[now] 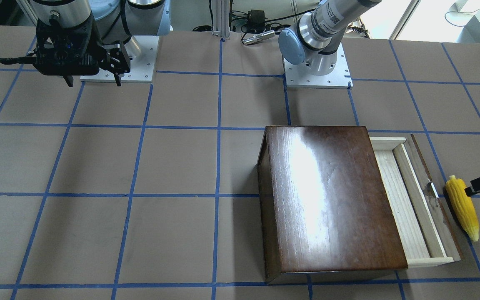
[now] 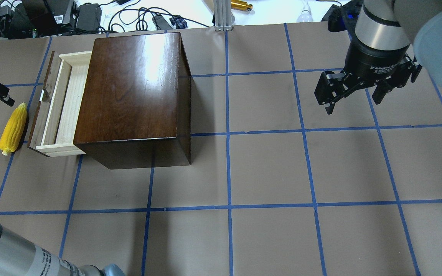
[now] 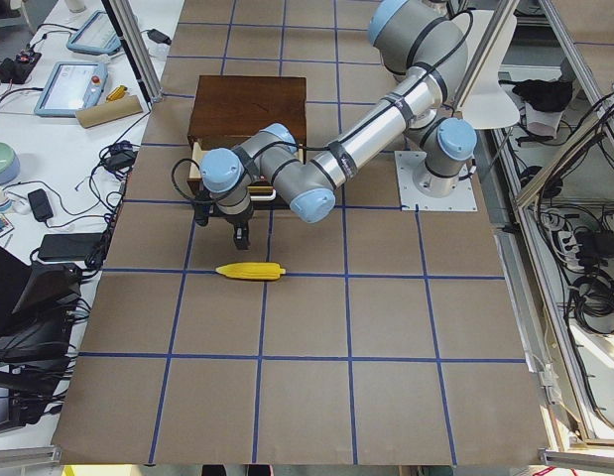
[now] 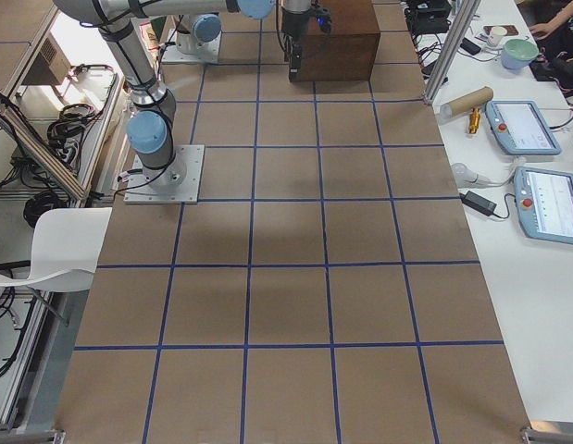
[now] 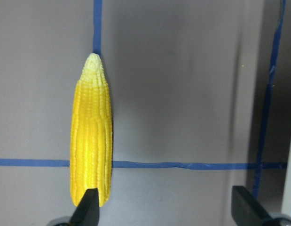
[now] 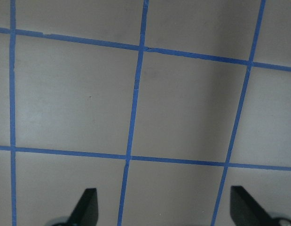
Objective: Open drawer and put corn inside
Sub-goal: 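Release the handle and move the left gripper over the yellow corn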
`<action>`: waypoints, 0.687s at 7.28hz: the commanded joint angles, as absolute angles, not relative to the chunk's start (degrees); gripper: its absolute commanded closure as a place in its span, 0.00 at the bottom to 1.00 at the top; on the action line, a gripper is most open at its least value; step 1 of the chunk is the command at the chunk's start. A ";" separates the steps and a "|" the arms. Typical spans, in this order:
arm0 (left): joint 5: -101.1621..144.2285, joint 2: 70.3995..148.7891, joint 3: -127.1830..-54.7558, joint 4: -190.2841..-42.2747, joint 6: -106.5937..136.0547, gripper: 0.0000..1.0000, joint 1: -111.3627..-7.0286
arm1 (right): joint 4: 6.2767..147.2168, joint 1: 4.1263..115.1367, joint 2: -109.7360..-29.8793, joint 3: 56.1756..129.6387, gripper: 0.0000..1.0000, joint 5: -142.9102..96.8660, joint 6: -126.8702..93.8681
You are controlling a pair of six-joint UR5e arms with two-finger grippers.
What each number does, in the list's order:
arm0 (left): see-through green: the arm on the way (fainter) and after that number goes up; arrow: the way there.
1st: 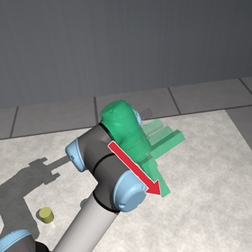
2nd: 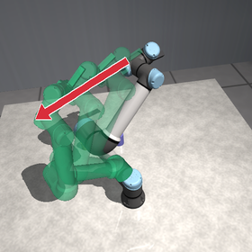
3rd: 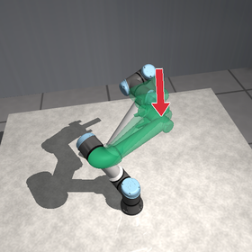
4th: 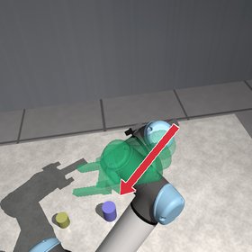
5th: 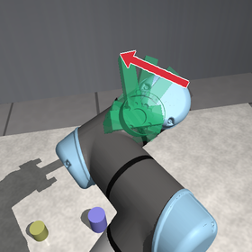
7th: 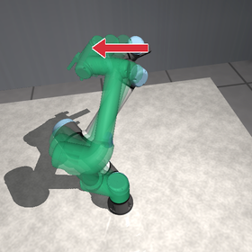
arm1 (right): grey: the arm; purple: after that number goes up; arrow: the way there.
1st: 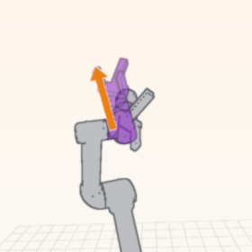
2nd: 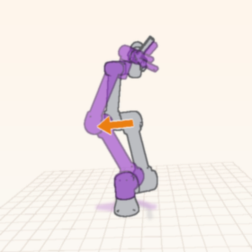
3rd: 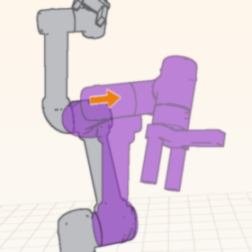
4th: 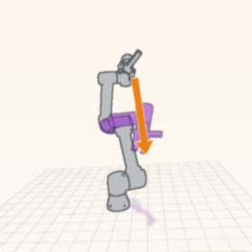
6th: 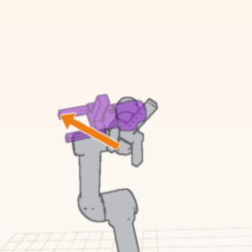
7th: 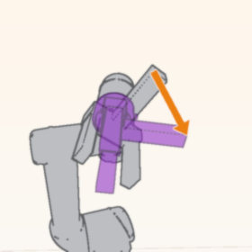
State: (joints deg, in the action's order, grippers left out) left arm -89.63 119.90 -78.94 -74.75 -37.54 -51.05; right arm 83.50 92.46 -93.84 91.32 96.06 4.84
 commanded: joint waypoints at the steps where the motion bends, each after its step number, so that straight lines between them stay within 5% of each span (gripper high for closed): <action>1: -93.43 123.56 -79.01 -72.16 -40.93 0.00 -51.06 | 83.50 92.46 -93.78 91.32 0.00 96.06 4.83; 5: -96.24 128.49 -80.06 -69.62 -43.49 0.00 -50.98 | 83.50 92.46 -93.78 91.32 0.00 96.06 4.83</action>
State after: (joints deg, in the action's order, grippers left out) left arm -95.82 127.10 -79.68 -70.81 -42.09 -51.05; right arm 83.50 92.46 -93.81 91.32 96.06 4.83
